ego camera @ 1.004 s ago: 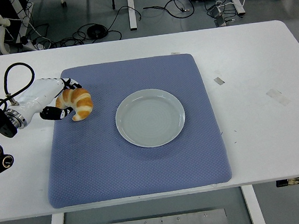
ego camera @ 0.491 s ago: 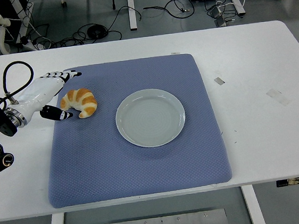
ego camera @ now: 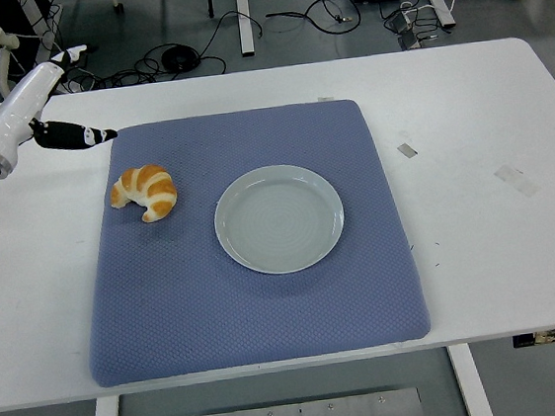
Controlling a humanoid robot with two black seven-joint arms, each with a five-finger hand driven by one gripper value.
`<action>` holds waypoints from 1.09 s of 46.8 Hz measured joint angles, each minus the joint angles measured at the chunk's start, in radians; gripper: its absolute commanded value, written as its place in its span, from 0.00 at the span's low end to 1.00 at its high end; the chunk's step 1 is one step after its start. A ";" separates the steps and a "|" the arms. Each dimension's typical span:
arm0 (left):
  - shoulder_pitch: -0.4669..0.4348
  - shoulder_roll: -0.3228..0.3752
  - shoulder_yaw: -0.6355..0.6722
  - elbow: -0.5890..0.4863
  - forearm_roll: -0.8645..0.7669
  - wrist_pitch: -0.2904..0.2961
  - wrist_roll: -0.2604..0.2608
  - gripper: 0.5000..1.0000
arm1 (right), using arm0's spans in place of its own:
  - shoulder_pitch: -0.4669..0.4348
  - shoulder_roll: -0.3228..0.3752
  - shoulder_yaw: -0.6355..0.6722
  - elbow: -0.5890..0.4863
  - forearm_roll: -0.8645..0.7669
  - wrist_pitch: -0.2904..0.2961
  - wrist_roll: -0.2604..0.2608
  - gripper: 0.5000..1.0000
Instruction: Place the bread on the table
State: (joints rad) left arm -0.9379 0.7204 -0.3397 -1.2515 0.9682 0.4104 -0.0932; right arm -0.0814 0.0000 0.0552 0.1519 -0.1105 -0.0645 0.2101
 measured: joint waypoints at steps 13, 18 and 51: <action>0.008 0.018 -0.114 0.001 -0.207 -0.013 -0.027 0.93 | 0.000 0.000 0.000 0.000 0.000 0.000 0.000 1.00; 0.014 0.015 -0.155 0.007 -0.335 -0.033 -0.029 0.93 | 0.000 0.000 0.000 0.000 0.000 0.000 0.000 1.00; 0.137 0.021 -0.312 0.012 -0.476 -0.038 -0.036 0.93 | 0.010 0.000 0.003 0.012 0.000 0.002 0.001 1.00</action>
State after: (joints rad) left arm -0.8005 0.7410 -0.6520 -1.2394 0.4924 0.3727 -0.1293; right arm -0.0712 0.0000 0.0581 0.1636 -0.1104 -0.0628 0.2109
